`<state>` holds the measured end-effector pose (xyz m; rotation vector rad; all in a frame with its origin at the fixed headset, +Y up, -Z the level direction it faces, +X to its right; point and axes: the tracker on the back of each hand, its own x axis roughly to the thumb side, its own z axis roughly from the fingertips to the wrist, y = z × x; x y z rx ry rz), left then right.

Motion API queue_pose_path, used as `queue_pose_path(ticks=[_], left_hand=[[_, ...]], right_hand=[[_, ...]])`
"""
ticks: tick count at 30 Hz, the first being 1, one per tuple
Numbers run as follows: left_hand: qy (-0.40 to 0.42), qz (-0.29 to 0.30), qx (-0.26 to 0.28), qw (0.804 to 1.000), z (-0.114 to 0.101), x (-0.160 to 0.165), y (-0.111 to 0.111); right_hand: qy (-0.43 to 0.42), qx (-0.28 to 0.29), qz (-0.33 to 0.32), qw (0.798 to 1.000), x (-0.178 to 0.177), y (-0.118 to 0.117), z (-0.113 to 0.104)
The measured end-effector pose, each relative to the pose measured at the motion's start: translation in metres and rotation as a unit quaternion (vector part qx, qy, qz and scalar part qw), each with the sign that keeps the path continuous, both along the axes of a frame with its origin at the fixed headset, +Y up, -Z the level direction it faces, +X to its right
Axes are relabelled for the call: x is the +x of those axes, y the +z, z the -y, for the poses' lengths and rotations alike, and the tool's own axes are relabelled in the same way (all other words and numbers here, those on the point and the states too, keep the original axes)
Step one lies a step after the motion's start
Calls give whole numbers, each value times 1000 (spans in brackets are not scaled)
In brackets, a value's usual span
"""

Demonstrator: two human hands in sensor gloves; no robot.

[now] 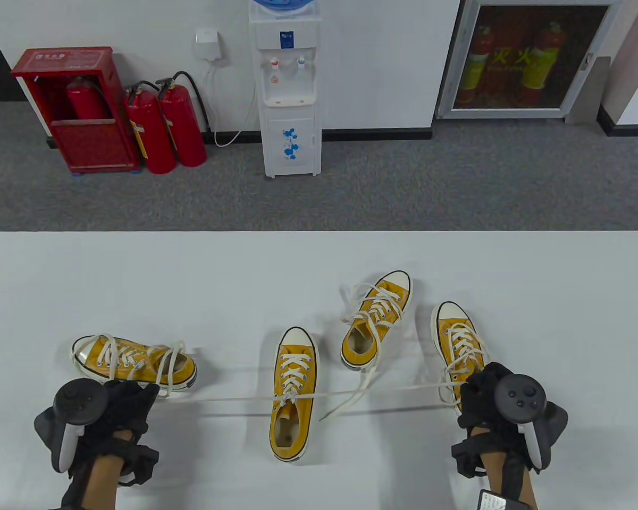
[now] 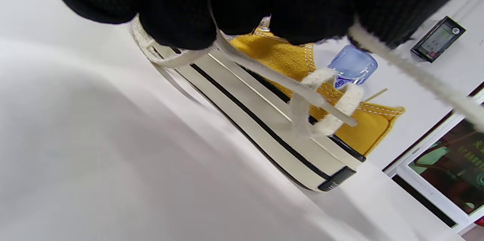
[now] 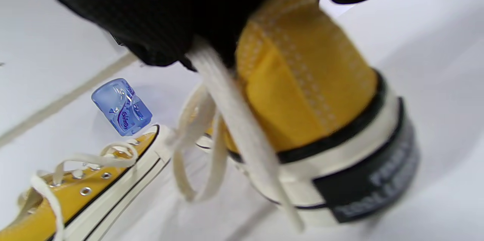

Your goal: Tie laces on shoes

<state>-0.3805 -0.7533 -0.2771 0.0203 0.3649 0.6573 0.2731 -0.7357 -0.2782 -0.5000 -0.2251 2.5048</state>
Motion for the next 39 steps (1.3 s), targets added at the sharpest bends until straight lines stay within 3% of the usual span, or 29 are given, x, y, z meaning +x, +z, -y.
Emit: queue_pose_path(ticks=[10, 15, 22, 26, 31, 39], left_hand=[[4, -3, 6, 1000, -3, 0, 2], [34, 13, 24, 999, -8, 2, 4], [52, 12, 51, 997, -12, 2, 7], [60, 12, 55, 997, -12, 2, 6], [74, 13, 62, 995, -12, 1, 6], [75, 13, 63, 995, -13, 0, 6]], right_hand=[[16, -14, -1, 1000, -2, 0, 3], [57, -2, -27, 998, -19, 2, -8], [98, 28, -136, 985, -83, 1, -42], [52, 15, -221, 974, -126, -9, -50], [-5, -34, -340, 940, -170, -23, -38], [-7, -66, -371, 926, -208, -26, -9]])
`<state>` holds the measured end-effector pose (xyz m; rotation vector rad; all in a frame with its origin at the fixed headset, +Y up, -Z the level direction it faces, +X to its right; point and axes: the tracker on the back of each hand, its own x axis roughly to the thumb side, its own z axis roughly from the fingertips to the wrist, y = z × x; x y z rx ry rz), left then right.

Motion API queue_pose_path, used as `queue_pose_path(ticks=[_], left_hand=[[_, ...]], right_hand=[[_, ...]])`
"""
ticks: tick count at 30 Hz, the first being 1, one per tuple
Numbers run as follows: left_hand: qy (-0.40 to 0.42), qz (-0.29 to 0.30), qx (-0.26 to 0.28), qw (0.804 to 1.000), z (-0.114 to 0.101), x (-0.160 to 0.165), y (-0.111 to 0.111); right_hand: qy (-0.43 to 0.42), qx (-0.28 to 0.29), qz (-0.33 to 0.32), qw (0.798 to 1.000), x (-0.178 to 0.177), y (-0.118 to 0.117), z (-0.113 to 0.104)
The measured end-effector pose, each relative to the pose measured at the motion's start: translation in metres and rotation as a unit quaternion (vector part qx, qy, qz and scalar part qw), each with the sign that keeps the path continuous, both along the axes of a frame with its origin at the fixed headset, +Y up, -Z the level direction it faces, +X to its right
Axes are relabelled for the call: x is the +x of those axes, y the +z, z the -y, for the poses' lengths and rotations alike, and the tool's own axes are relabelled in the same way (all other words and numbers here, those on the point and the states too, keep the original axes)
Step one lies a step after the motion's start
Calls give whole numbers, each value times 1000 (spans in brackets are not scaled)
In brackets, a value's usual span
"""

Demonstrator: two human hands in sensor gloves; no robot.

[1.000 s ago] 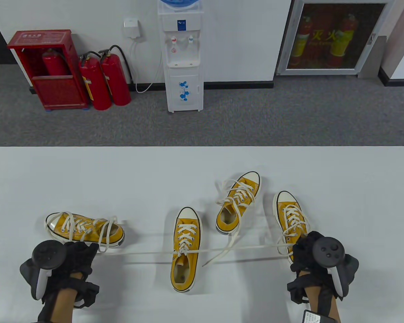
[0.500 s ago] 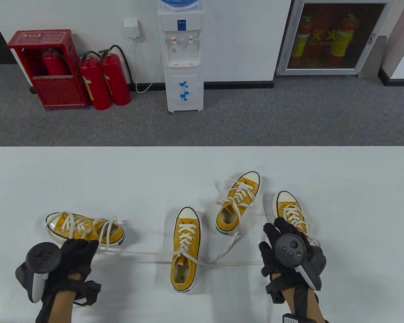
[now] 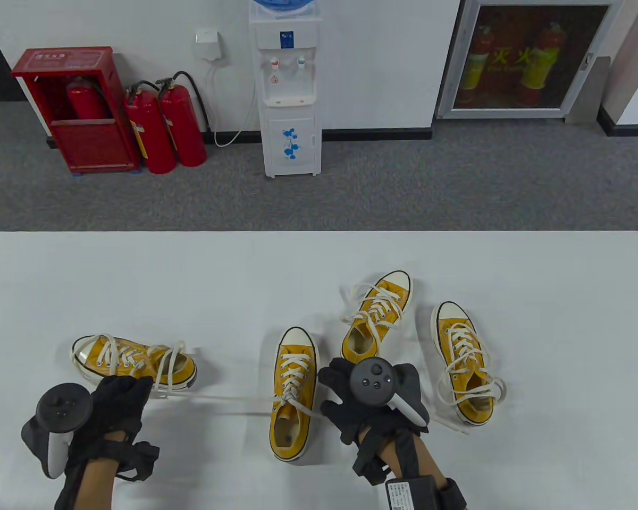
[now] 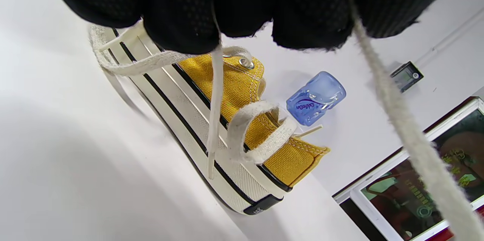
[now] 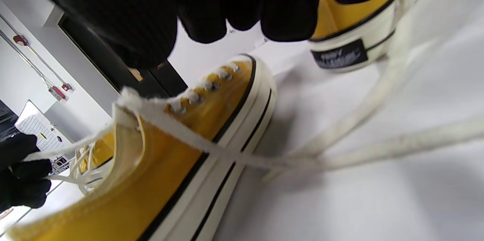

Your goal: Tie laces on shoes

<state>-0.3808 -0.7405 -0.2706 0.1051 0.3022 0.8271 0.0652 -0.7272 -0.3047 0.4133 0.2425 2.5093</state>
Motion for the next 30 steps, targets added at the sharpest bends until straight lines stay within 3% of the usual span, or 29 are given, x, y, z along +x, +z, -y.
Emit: queue_pose_path(ticks=[16, 30], left_hand=[[-3, -2, -6, 1000, 1, 0, 0], [-6, 0, -10, 1000, 1, 0, 0]], right_hand=[[79, -40, 1, 996, -16, 6, 41], [89, 9, 26, 996, -23, 9, 47]])
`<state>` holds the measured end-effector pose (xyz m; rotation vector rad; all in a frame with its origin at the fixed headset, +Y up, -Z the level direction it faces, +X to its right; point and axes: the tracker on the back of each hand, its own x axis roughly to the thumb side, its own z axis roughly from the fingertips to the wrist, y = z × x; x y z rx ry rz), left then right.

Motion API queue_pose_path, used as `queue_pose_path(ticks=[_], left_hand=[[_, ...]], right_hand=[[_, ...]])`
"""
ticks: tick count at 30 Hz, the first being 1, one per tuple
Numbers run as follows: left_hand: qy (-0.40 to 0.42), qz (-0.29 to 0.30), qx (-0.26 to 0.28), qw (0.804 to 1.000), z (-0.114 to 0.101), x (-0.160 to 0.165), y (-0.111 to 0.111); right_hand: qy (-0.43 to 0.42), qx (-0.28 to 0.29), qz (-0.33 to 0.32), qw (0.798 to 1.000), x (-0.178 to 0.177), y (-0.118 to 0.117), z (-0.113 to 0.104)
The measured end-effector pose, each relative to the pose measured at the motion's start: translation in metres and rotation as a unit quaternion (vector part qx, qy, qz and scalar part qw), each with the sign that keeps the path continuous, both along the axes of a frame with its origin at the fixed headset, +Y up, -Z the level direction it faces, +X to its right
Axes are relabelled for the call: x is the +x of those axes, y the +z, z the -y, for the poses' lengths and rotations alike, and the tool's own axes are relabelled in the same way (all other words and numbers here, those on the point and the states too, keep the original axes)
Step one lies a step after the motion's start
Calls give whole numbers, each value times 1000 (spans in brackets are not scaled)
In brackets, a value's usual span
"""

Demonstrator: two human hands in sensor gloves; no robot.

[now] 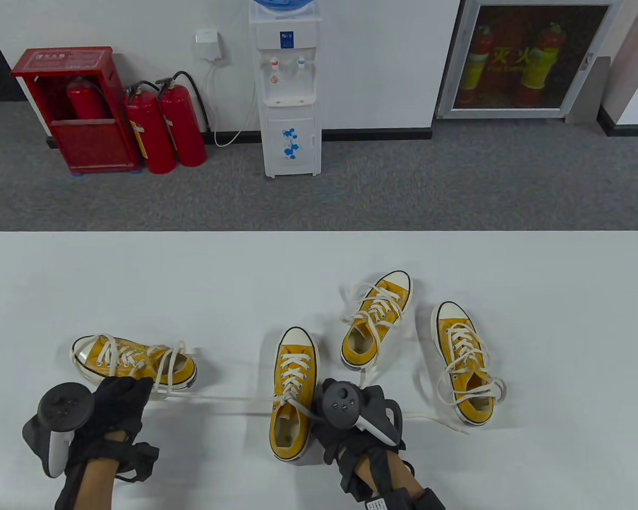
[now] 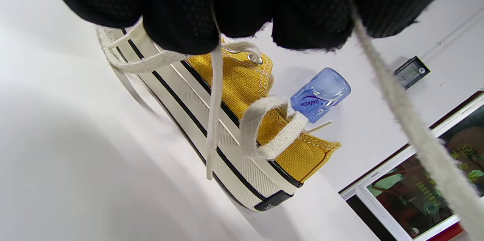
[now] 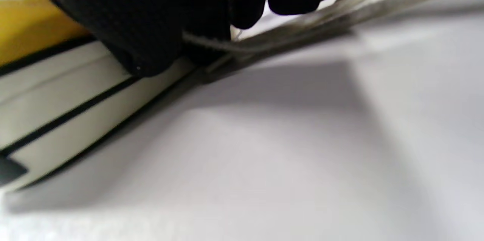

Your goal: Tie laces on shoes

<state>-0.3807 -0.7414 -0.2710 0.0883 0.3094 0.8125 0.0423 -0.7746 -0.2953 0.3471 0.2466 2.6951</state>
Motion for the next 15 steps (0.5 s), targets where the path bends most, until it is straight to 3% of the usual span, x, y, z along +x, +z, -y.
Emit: queue_pose_path(ticks=[8, 15], left_hand=[[1, -1, 0, 1000, 0, 0, 0], [0, -1, 0, 1000, 1, -1, 0]], right_hand=[[-70, -14, 17, 997, 13, -3, -7], [-194, -49, 26, 979, 33, -7, -16]])
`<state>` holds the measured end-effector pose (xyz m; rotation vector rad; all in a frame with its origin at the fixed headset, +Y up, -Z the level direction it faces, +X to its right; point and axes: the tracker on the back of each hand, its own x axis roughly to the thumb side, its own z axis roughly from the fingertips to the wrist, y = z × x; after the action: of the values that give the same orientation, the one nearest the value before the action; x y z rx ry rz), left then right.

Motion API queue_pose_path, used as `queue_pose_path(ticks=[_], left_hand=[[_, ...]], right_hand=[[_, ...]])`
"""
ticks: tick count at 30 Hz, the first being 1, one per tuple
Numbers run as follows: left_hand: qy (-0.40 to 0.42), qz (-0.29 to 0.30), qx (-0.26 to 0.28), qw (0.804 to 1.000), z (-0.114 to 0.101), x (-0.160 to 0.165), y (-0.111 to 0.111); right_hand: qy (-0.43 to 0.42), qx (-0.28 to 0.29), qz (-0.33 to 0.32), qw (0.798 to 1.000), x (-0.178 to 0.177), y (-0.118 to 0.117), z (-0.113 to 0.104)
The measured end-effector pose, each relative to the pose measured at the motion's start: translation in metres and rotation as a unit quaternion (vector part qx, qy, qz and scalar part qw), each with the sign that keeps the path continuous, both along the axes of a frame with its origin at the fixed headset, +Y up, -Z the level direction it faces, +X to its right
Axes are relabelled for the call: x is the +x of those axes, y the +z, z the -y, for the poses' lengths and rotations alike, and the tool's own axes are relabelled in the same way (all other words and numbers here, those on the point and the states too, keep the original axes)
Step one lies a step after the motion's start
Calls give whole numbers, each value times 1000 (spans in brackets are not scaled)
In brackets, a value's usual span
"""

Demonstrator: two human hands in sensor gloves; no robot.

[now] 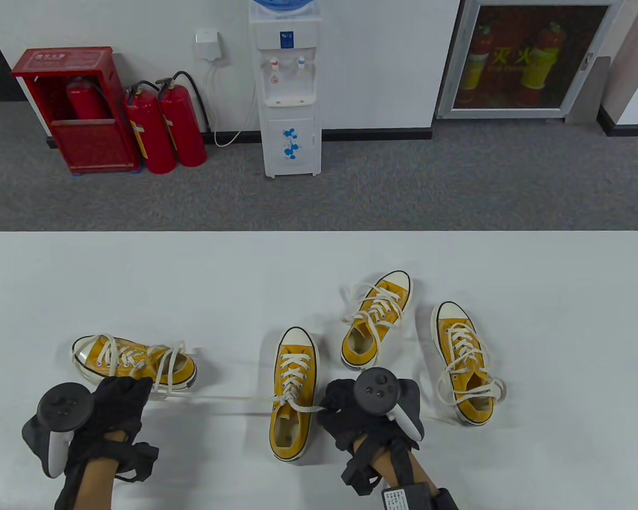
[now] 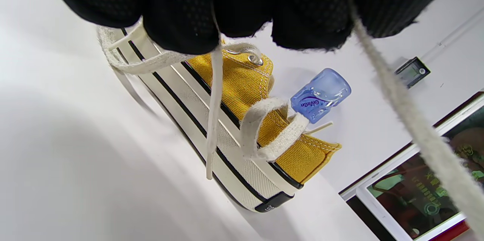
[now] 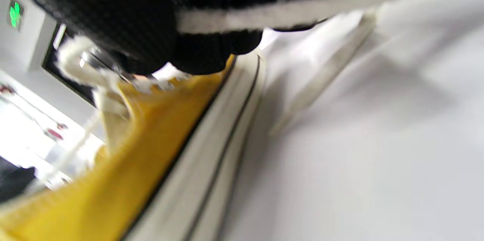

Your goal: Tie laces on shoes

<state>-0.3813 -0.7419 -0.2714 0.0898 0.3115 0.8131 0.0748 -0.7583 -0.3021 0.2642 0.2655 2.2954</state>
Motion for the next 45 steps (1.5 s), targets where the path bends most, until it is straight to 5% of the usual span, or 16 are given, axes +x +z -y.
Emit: queue_pose_path(ticks=[17, 26, 30, 37, 45], left_hand=[[-4, 10, 10, 1000, -2, 4, 0], [31, 41, 37, 998, -10, 17, 1], [81, 65, 55, 993, -16, 27, 2], [154, 87, 93, 980, -42, 42, 3], [232, 186, 101, 950, -73, 87, -1]], right_hand=[[-273, -21, -13, 962, 1, 2, -12], [-422, -73, -68, 901, -18, -1, -10], [-438, -89, -90, 890, -23, -3, -8], [-380, -66, -70, 920, -28, -4, -11], [-268, -25, -34, 963, -36, -3, -14]])
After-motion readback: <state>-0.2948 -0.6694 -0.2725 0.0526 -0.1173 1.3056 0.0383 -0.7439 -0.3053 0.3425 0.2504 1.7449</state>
